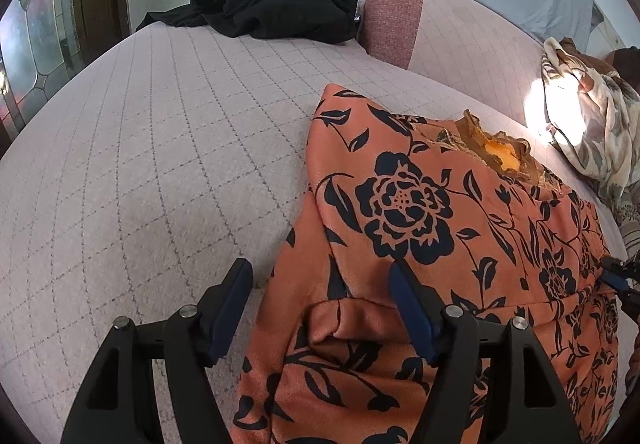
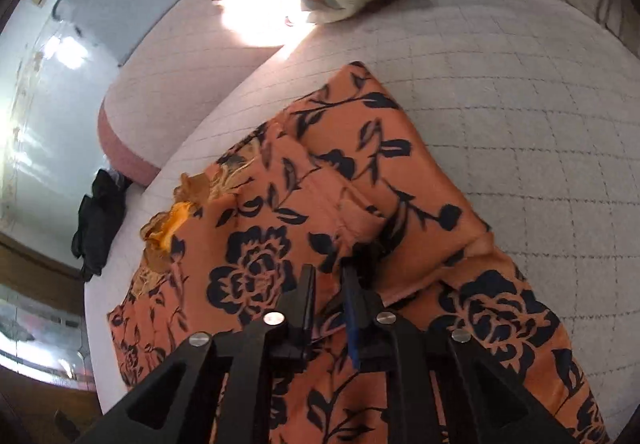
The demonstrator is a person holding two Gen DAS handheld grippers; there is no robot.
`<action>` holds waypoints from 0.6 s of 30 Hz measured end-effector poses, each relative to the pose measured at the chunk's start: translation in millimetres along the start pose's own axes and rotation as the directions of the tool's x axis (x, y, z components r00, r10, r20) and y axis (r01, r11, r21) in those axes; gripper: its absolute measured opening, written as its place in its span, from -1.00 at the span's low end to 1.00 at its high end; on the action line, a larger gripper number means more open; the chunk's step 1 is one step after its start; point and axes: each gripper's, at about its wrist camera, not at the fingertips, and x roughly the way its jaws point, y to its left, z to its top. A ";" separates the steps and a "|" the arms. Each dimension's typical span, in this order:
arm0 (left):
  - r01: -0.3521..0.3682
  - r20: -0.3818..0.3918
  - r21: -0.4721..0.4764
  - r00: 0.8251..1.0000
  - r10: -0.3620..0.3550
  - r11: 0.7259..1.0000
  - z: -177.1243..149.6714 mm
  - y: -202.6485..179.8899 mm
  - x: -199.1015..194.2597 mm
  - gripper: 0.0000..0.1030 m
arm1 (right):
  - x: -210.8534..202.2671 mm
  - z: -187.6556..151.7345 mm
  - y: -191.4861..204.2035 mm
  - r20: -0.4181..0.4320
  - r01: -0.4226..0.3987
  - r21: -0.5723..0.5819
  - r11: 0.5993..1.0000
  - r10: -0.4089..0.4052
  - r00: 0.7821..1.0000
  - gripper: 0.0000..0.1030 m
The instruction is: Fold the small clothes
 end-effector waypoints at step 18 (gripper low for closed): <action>0.005 -0.004 0.027 1.000 -0.005 1.000 1.6 -3.9 5.0 0.49 | 66.4 69.8 65.5 -0.023 0.257 -0.526 0.811 -0.316 0.948 -0.89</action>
